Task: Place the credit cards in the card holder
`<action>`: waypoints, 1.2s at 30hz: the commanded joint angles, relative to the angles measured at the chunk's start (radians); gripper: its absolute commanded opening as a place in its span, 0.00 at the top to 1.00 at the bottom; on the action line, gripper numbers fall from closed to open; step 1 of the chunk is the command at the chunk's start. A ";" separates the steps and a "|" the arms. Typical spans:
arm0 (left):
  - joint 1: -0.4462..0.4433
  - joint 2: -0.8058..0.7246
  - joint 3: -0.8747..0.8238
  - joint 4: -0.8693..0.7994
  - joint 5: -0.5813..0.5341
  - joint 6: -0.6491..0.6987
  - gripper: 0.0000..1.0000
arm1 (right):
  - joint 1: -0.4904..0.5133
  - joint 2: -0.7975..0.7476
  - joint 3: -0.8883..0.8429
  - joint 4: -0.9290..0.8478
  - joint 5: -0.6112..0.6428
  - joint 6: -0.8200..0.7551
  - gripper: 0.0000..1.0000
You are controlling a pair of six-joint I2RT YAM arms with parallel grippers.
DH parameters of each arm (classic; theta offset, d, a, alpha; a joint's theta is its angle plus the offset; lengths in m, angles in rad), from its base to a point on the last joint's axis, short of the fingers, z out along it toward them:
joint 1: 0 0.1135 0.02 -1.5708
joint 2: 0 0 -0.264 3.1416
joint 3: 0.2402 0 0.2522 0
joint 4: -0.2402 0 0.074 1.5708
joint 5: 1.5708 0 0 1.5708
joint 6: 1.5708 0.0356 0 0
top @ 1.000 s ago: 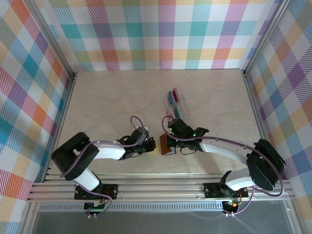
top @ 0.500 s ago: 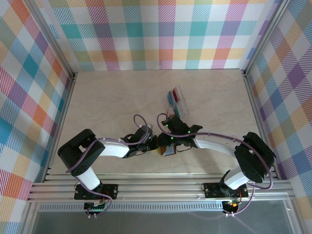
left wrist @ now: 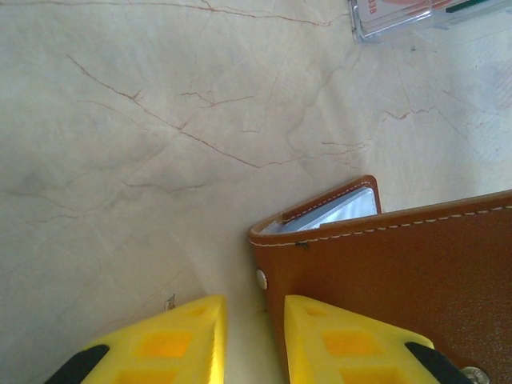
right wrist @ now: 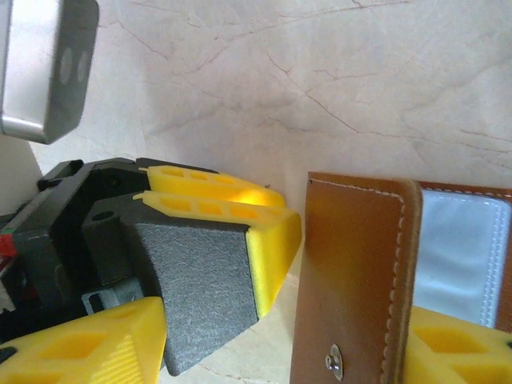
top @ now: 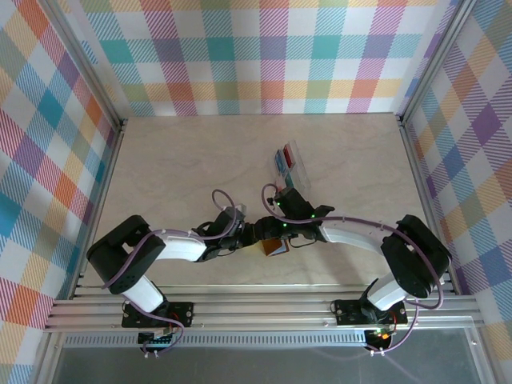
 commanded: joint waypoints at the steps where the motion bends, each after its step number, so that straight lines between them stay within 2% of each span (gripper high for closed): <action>1: 0.021 0.052 -0.041 -0.178 0.013 0.002 0.75 | 0.053 0.001 -0.023 0.176 -0.126 0.024 0.36; 5: 0.044 0.105 -0.038 -0.132 0.066 0.000 0.87 | 0.056 -0.033 -0.037 0.165 -0.101 0.022 0.49; 7: 0.046 0.125 -0.035 -0.108 0.082 -0.005 0.93 | 0.060 -0.037 -0.030 0.122 -0.059 0.016 0.62; 11: 0.052 0.116 -0.041 -0.113 0.075 -0.005 0.97 | 0.072 -0.037 -0.010 0.020 0.056 0.003 0.81; 14: 0.058 0.078 -0.041 -0.162 0.051 0.019 0.97 | 0.089 -0.023 0.018 -0.063 0.165 -0.011 0.88; 18: 0.075 0.048 -0.031 -0.231 0.041 0.038 0.96 | 0.130 0.033 0.076 -0.134 0.264 -0.021 0.90; 22: 0.104 0.050 -0.024 -0.290 0.031 0.049 0.97 | 0.174 0.092 0.151 -0.217 0.394 -0.019 1.00; 27: 0.147 0.022 -0.051 -0.306 0.041 0.051 0.98 | 0.239 0.149 0.249 -0.359 0.599 -0.017 1.00; 30: 0.167 -0.031 -0.064 -0.340 0.031 0.056 0.98 | 0.252 0.173 0.276 -0.384 0.622 -0.021 1.00; 32: 0.182 -0.080 -0.073 -0.379 0.012 0.057 0.98 | 0.254 0.190 0.278 -0.366 0.583 -0.035 0.97; 36: 0.202 -0.199 -0.075 -0.481 -0.037 0.063 0.97 | 0.253 0.196 0.251 -0.253 0.436 -0.065 0.75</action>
